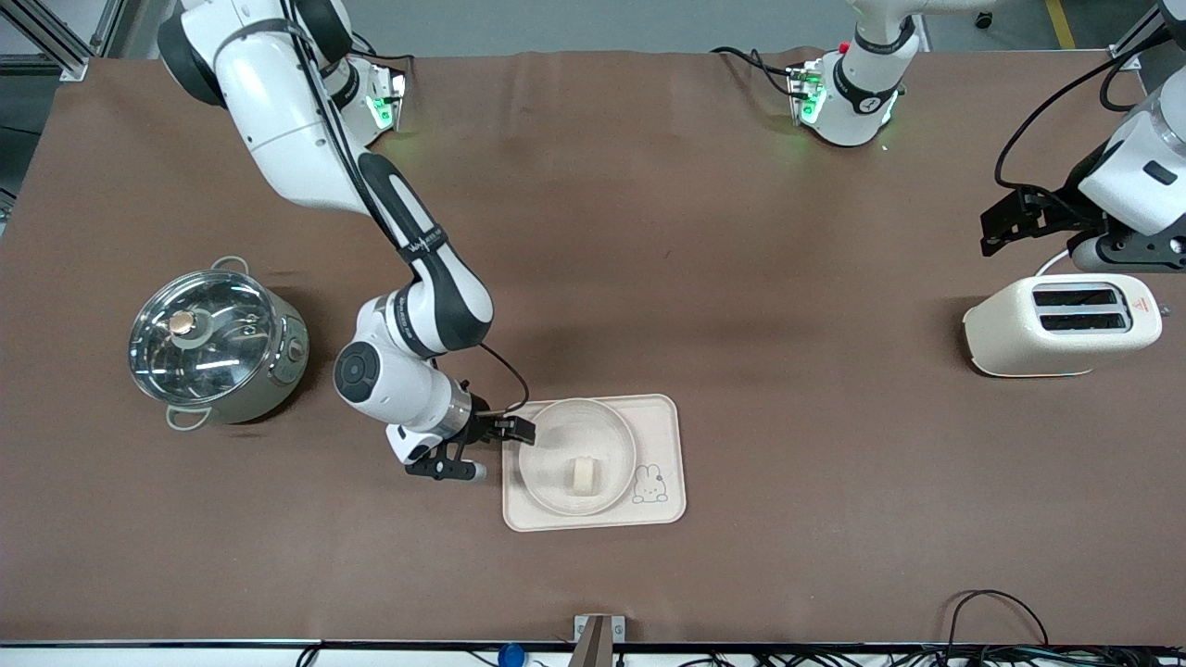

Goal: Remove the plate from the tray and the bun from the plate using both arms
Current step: 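Reach the right gripper to the white plate rim and grasp it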

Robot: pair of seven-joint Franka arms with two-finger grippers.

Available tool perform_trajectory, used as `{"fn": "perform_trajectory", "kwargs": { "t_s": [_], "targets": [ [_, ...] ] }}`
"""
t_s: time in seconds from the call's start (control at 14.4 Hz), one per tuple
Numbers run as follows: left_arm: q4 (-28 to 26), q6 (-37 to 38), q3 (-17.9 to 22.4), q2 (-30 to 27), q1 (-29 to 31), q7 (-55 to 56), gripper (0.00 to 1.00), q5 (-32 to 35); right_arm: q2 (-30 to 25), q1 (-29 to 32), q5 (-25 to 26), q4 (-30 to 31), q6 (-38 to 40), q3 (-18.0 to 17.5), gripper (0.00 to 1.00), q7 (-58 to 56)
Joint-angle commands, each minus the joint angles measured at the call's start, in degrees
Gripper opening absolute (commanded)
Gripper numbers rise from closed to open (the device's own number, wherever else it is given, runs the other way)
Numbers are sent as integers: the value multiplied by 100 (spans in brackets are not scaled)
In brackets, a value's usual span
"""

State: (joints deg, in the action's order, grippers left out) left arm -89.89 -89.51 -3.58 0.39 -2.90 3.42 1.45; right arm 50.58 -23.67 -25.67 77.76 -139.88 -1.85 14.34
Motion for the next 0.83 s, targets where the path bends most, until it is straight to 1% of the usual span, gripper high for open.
{"fn": "perform_trajectory", "kwargs": {
  "t_s": [0.0,0.14,0.21,0.35,0.42,0.49,0.55,0.76],
  "targets": [
    [121,3,15,92,17,-87,100,-101,381,-50,-114,-481,-83,-61,78,86],
    [121,3,15,92,17,-87,100,-101,426,-50,-114,-534,-92,-105,63,95],
    [121,3,15,92,17,-87,100,-101,426,-50,-114,-551,-101,-114,52,95],
    [121,-5,15,101,17,-87,100,-101,461,-50,-114,-552,-136,-114,28,69],
    [121,-5,15,101,17,-87,100,-101,479,-59,-114,-552,-162,-105,14,34],
    [121,-5,15,101,17,-87,100,-101,531,-50,-114,-543,-302,-114,2,34],
    [121,-5,15,101,17,-87,100,-101,566,-50,-114,-534,-425,-114,0,25],
    [121,-14,15,101,17,-87,100,-101,611,-24,-114,-543,-435,-114,0,-10]
  ]
}}
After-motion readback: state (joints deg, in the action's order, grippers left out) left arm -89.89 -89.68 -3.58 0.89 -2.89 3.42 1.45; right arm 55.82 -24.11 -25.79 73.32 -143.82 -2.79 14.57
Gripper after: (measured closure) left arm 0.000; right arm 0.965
